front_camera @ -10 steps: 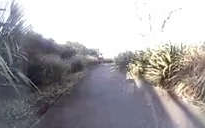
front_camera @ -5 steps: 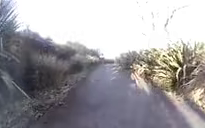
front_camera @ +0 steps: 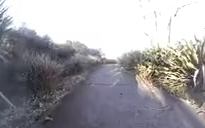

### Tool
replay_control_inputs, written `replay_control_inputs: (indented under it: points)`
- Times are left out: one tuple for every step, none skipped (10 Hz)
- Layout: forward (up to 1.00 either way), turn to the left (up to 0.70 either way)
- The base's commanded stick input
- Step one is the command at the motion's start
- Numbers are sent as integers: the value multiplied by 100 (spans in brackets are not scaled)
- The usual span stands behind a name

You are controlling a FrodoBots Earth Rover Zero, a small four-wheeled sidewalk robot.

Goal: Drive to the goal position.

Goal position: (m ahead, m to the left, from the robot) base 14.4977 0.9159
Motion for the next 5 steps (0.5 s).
replay_control_inputs:
  points:
    - [85, 0]
    - [85, 0]
    - [85, 0]
    - [85, 0]
    - [85, 0]
